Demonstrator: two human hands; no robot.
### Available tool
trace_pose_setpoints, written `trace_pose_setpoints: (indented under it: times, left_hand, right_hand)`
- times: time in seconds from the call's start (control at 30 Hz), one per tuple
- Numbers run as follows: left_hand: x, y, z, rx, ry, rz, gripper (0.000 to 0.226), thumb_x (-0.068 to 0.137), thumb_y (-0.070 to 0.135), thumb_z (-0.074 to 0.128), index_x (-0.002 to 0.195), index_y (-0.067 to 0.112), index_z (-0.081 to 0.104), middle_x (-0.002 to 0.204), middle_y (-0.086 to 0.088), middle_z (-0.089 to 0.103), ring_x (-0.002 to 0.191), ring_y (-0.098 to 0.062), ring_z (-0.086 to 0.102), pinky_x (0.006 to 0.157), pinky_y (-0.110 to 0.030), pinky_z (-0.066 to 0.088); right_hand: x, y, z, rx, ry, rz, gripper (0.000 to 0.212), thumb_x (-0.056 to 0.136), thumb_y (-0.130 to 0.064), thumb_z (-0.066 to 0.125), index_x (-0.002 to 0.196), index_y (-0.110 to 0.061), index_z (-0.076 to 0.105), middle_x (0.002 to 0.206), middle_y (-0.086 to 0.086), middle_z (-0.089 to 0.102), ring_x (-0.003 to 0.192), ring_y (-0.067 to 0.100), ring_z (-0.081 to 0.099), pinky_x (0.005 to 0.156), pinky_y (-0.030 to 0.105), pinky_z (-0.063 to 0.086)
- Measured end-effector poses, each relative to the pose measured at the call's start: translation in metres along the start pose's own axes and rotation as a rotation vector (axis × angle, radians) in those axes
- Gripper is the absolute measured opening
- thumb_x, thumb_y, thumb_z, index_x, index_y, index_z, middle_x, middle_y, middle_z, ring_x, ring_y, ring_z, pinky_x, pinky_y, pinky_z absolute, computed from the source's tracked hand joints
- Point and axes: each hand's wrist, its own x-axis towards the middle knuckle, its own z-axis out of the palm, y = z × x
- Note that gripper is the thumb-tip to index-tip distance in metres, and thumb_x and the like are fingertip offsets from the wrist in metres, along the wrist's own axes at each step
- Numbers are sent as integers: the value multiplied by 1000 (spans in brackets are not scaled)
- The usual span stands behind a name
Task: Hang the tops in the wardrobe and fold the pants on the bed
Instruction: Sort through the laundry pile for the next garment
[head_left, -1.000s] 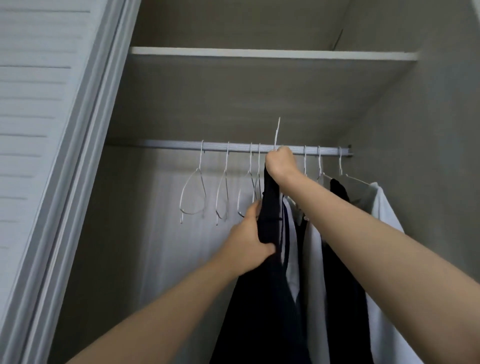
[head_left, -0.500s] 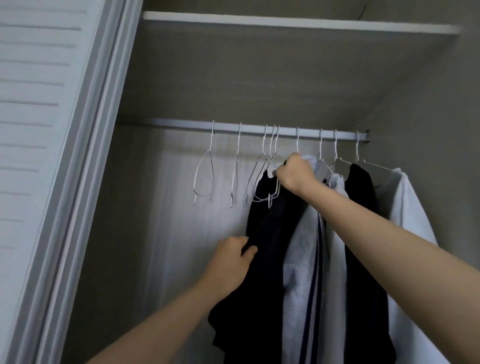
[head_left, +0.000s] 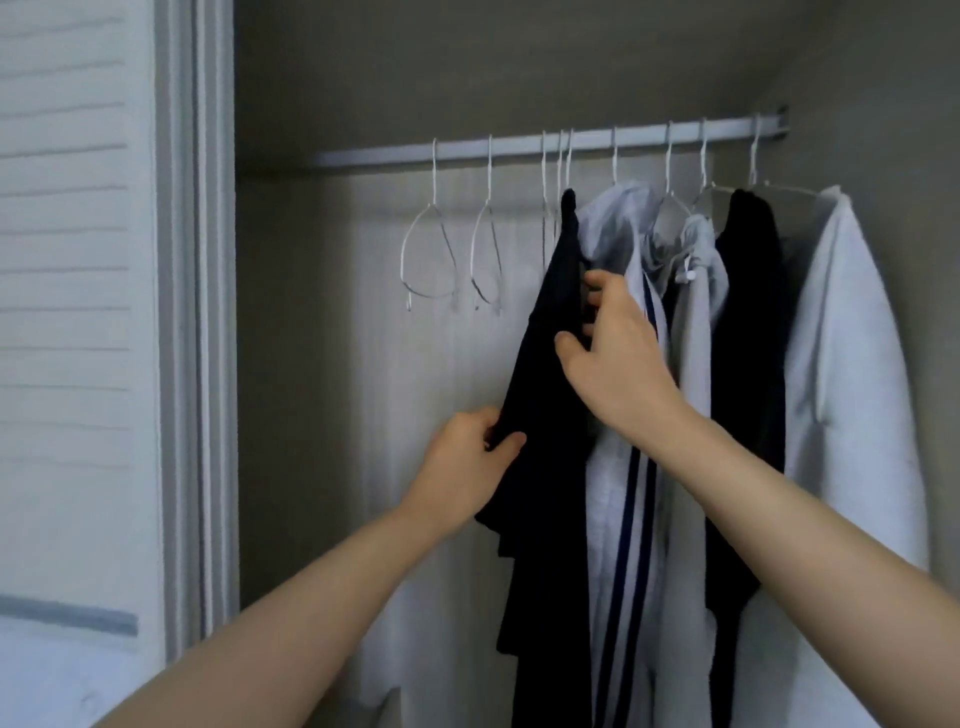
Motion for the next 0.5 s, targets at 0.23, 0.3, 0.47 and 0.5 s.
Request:
trace_pose_setpoints:
  times: [0.23, 0.3, 0.47, 0.5]
  left_hand:
    - [-78, 25, -28, 120, -38, -167, 17, 95, 22, 60, 111, 17, 62, 84, -1, 72, 71, -13, 70, 73, -23, 51]
    - [-108, 36, -33, 188, 0, -210, 17, 96, 20, 58, 112, 17, 62, 84, -1, 72, 74, -16, 70, 79, -27, 53]
    - [-195, 69, -32, 327, 181, -369, 13, 97, 17, 54, 107, 19, 62, 78, 1, 72, 68, -12, 67, 71, -16, 50]
    - [-221, 79, -31, 382, 224, -411, 13, 97, 19, 53, 107, 21, 63, 76, 4, 72, 68, -10, 67, 71, -18, 50]
  right_hand:
    - [-70, -8, -5, 179, -89, -76, 55, 93, -25, 53, 143, -20, 29, 126, -7, 51, 110, 2, 43, 88, 20, 31]
    - [-94, -11, -5, 266, -150, -69, 51, 93, -26, 52, 141, -20, 33, 123, -9, 53, 111, 5, 46, 87, 19, 31]
    - [-163, -25, -5, 471, -333, -98, 42, 96, -32, 49, 135, -20, 39, 116, -9, 58, 101, 2, 49, 74, 8, 32]
    - [-181, -30, -7, 527, -381, -108, 41, 96, -33, 48, 135, -22, 39, 115, -11, 58, 101, 2, 49, 73, 7, 33]
